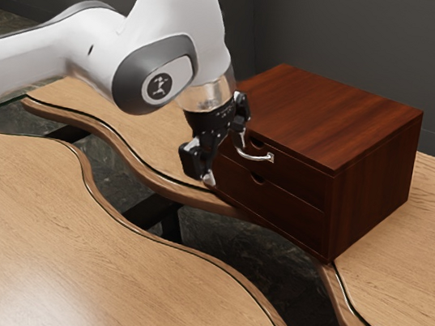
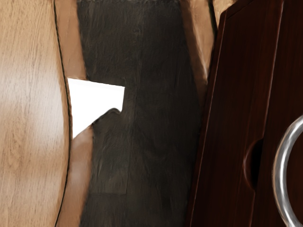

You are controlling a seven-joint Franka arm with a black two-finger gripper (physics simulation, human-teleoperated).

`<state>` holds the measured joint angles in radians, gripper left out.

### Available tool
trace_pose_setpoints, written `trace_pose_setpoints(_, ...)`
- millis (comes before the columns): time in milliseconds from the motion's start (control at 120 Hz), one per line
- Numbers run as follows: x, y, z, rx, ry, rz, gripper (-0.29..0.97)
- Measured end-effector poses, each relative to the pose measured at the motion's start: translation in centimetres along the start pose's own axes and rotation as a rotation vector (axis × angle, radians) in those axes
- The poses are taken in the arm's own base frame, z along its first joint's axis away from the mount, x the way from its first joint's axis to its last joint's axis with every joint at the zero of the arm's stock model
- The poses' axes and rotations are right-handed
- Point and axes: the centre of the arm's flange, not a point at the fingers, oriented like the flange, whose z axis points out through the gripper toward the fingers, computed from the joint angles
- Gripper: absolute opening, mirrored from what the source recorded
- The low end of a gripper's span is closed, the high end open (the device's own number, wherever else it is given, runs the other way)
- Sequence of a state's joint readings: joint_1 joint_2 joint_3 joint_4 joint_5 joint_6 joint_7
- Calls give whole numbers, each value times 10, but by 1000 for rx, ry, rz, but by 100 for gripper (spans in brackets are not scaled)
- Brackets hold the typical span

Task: Pull the drawer handle with one arm to open the drawer

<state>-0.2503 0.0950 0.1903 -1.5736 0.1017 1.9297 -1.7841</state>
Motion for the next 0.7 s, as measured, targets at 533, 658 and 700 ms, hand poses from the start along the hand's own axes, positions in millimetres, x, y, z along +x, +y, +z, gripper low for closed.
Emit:
trace_pose_setpoints(533,15,23,42,-62,19,-143,61)
trace_pose_setpoints(658,17,31,46,-108,19,-159,61)
trace_pose_setpoints(700,16,32,47,-118,16,-161,61)
